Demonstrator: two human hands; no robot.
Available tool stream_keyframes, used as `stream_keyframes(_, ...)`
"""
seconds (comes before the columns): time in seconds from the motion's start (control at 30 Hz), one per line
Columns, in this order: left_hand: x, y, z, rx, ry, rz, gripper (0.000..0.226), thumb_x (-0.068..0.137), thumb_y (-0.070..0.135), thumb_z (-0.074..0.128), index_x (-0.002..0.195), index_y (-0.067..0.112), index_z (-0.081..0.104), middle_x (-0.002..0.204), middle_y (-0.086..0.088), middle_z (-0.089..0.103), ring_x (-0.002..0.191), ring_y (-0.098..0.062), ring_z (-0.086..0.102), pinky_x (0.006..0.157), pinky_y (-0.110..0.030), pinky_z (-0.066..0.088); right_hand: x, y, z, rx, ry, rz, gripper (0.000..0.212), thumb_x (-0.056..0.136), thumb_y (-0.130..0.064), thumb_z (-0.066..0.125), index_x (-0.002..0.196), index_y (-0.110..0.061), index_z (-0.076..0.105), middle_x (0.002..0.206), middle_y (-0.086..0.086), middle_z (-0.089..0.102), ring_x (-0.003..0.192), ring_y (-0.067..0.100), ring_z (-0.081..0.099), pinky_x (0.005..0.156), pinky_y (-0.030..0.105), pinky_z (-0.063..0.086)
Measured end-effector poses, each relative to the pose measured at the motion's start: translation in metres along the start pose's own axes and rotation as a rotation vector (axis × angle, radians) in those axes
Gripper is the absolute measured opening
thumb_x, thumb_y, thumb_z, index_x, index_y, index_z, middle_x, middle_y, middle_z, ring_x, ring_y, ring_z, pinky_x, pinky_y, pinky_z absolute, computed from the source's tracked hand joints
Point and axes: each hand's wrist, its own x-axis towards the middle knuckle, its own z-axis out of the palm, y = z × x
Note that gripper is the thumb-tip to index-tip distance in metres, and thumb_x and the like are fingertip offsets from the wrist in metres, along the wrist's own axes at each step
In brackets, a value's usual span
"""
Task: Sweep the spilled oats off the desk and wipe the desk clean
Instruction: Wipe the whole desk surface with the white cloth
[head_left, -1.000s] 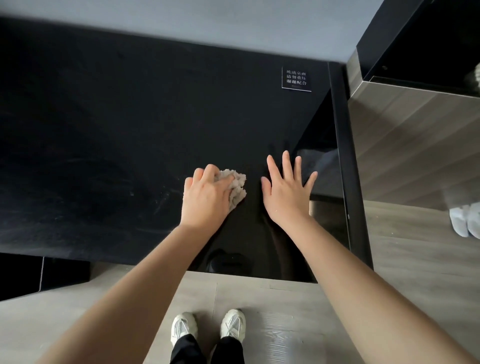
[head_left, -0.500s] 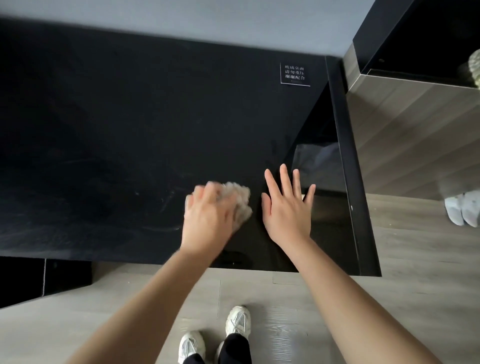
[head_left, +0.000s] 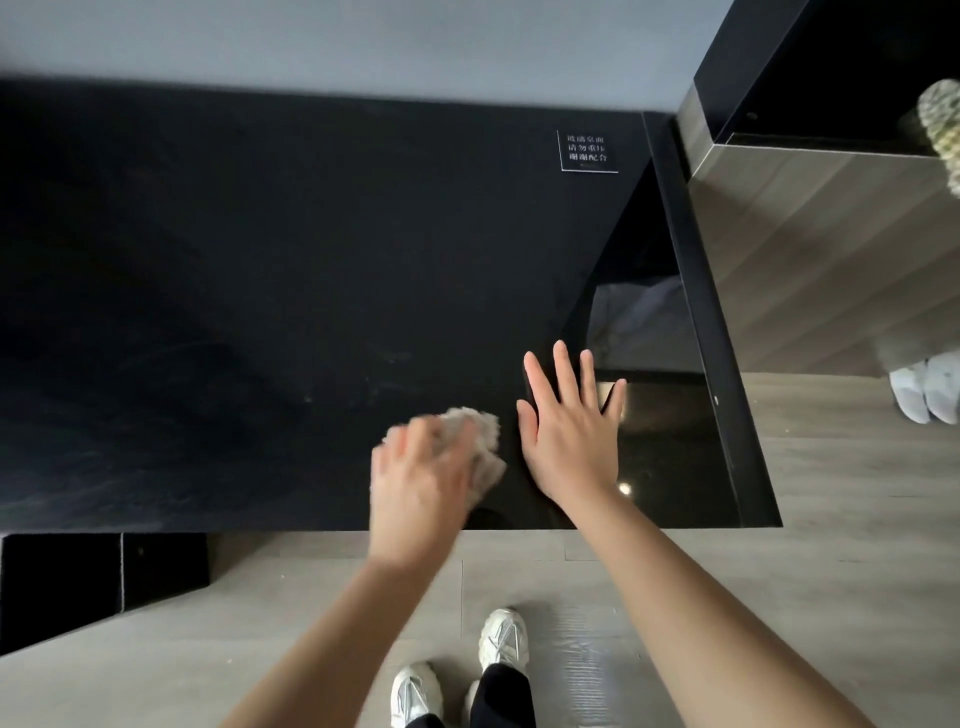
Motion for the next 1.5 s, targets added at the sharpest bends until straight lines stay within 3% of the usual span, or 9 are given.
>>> stream_keyframes(0.1,-0.001,-0.016,-0.006,-0.034,-0.007,0.139,0.049,0.094,0.051,0.035,0.115,0.021,0.068,0.102,-0.008,0.057,0.084,-0.032,0.053,0.068,-0.040,0.044,0.000,0.003,0.001,0.008,-0.002,0.000,0.056,0.097,-0.047,0.021,0.151,-0.032,0.027,0.160,0.004,0.023,0.148,0.031,0.017,0.114,0.063,0.016)
stream_keyframes(0.33,0.051,-0.069,-0.008,0.077,0.026,-0.287,0.027,0.092,0.021,0.057,0.119,0.017,0.062,0.111,-0.012,0.049,0.092,-0.034,0.045,0.076,-0.044,0.039,0.001,0.003,0.005,-0.029,0.002,0.005,0.055,0.098,-0.046,0.024,0.152,-0.032,0.024,0.161,0.005,0.020,0.148,0.032,0.015,0.114,0.064,0.016)
stream_keyframes(0.47,0.006,-0.022,-0.008,-0.039,0.007,0.082,0.039,0.098,0.043,0.041,0.115,0.018,0.066,0.100,-0.010,0.055,0.081,-0.031,0.050,0.066,-0.040,0.042,0.000,0.003,0.003,-0.013,0.006,-0.001,0.055,0.098,-0.046,0.024,0.151,-0.031,0.025,0.161,0.004,0.021,0.148,0.032,0.016,0.114,0.064,0.016)
stream_keyframes(0.57,-0.023,-0.043,-0.023,-0.098,-0.016,0.167,0.061,0.100,0.053,0.022,0.115,0.017,0.068,0.103,-0.008,0.056,0.083,-0.028,0.052,0.068,-0.037,0.042,0.000,0.004,0.003,-0.016,0.009,-0.003,0.055,0.098,-0.046,0.024,0.151,-0.031,0.026,0.160,0.005,0.023,0.148,0.032,0.017,0.114,0.064,0.017)
stream_keyframes(0.77,0.065,-0.083,-0.015,0.027,0.039,-0.309,0.026,0.094,0.026,0.052,0.116,0.019,0.063,0.111,-0.011,0.049,0.095,-0.033,0.045,0.080,-0.045,0.039,0.002,0.004,0.006,-0.044,0.004,-0.002,0.053,0.100,-0.046,0.029,0.151,-0.032,0.025,0.160,0.005,0.023,0.148,0.032,0.018,0.114,0.064,0.018)
stream_keyframes(0.97,0.012,-0.043,-0.008,-0.033,-0.032,0.118,0.041,0.094,0.038,0.037,0.123,0.024,0.062,0.107,-0.006,0.053,0.089,-0.027,0.050,0.073,-0.040,0.044,0.000,0.005,0.004,-0.022,0.015,-0.006,0.053,0.100,-0.043,0.030,0.151,-0.031,0.026,0.160,0.006,0.022,0.148,0.032,0.017,0.114,0.064,0.017)
stream_keyframes(1.17,0.082,-0.061,0.001,0.032,0.035,-0.224,0.031,0.094,0.024,0.050,0.123,0.022,0.062,0.113,-0.010,0.050,0.096,-0.030,0.045,0.080,-0.041,0.038,0.001,0.003,0.002,-0.023,-0.012,-0.001,0.057,0.097,-0.047,0.019,0.151,-0.031,0.027,0.160,0.006,0.023,0.147,0.033,0.018,0.113,0.065,0.018)
stream_keyframes(1.37,0.025,-0.039,-0.003,-0.053,-0.021,0.100,0.042,0.093,0.037,0.037,0.123,0.024,0.063,0.107,-0.004,0.052,0.089,-0.025,0.049,0.073,-0.037,0.041,-0.001,0.000,-0.003,0.004,-0.045,-0.012,0.059,0.096,-0.046,0.017,0.151,-0.029,0.028,0.160,0.008,0.021,0.148,0.036,0.015,0.112,0.067,0.014)
stream_keyframes(1.5,0.053,-0.068,-0.003,0.038,0.001,0.057,0.034,0.093,0.032,0.048,0.124,0.029,0.063,0.110,-0.006,0.050,0.094,-0.026,0.048,0.075,-0.039,0.038,0.029,-0.009,-0.012,0.056,-0.024,-0.091,0.057,0.097,-0.048,0.017,0.150,-0.030,0.026,0.162,0.008,0.015,0.149,0.034,0.006,0.112,0.067,0.007)
